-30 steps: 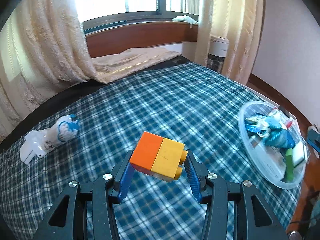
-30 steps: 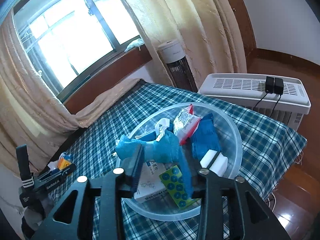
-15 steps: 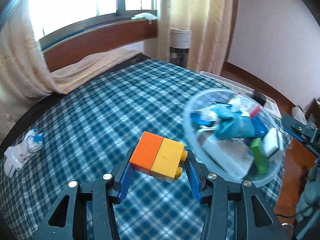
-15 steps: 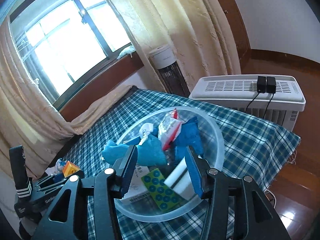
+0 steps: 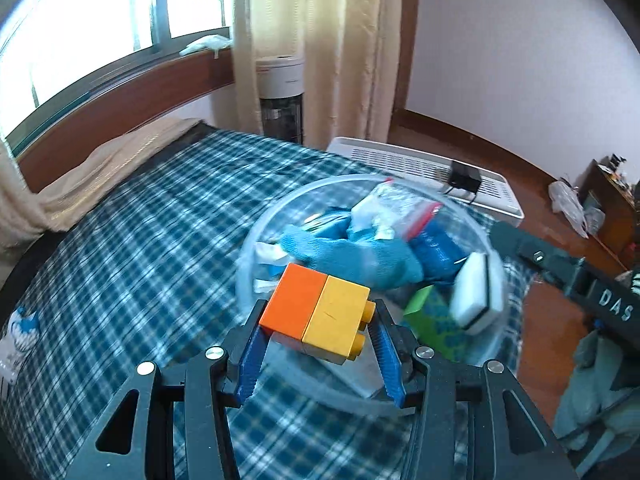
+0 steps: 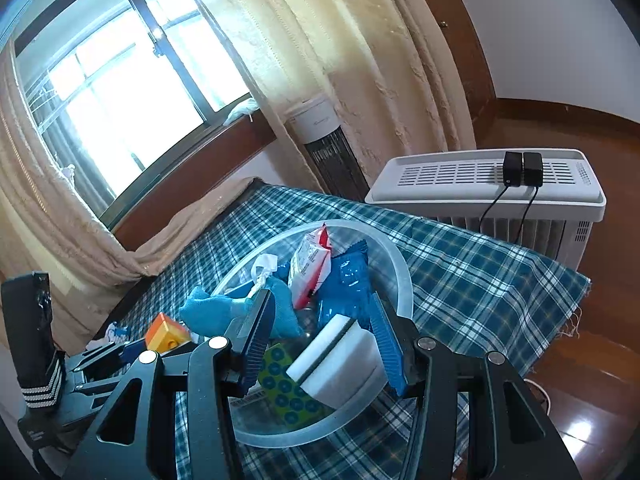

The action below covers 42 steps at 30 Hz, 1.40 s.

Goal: Organize objects
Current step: 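Lower the orange-yellow block into the basin and open the left gripper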

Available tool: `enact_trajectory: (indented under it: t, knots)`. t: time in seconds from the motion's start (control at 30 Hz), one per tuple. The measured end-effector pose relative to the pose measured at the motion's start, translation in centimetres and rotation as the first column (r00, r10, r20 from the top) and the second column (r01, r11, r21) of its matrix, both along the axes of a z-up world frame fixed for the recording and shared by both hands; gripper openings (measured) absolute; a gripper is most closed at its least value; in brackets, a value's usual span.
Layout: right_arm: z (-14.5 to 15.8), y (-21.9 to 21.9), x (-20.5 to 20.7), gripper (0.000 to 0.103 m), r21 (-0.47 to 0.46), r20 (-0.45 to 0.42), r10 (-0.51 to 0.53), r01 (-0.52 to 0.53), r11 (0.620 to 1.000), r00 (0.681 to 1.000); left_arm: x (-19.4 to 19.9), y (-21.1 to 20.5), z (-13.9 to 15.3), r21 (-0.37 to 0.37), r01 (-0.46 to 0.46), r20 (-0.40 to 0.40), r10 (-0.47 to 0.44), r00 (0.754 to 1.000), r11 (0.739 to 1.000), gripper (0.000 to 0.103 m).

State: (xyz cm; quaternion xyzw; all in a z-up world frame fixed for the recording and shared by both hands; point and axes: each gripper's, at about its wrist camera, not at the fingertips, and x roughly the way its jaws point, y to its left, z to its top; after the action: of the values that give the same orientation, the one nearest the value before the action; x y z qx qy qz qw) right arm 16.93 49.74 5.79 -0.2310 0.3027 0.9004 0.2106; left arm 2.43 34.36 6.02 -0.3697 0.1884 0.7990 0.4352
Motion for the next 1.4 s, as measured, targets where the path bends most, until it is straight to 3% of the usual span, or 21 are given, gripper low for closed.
enact_trajectory:
  t: [0.03,0.1,0.7,1.17,1.4]
  knots:
    - [-0.1,0.0,0.0,0.051,-0.001,0.0,0.002,-0.002,1.0,1.0,0.0,0.1,0.0,0.004,0.002,0.0,-0.002,1.0,1.0,0.072]
    - [-0.2,0.0,0.0,0.051,-0.001,-0.001,0.004,-0.004,1.0,1.0,0.0,0.0,0.1,0.024,-0.007,-0.006,0.007,1.0,1.0,0.087]
    - [-0.5,-0.7,-0.3,0.051,-0.005,-0.002,0.012,-0.012,1.0,1.0,-2.8,-3.0,-0.4,0.022,-0.168,-0.036,0.169,0.985,0.986,0.087]
    - [-0.5,-0.5,-0.2,0.051,-0.011,0.003,0.004,-0.004,1.0,1.0,-1.9,0.9,-2.2,-0.036,-0.119,-0.057,0.117,0.991,0.992,0.087]
    - [-0.1,-1.0,-0.4,0.051,0.009,0.005,0.013,-0.013,1.0,1.0,-2.6,-0.3,-2.1,-0.04,-0.143,-0.046,0.141,0.989,0.989,0.091]
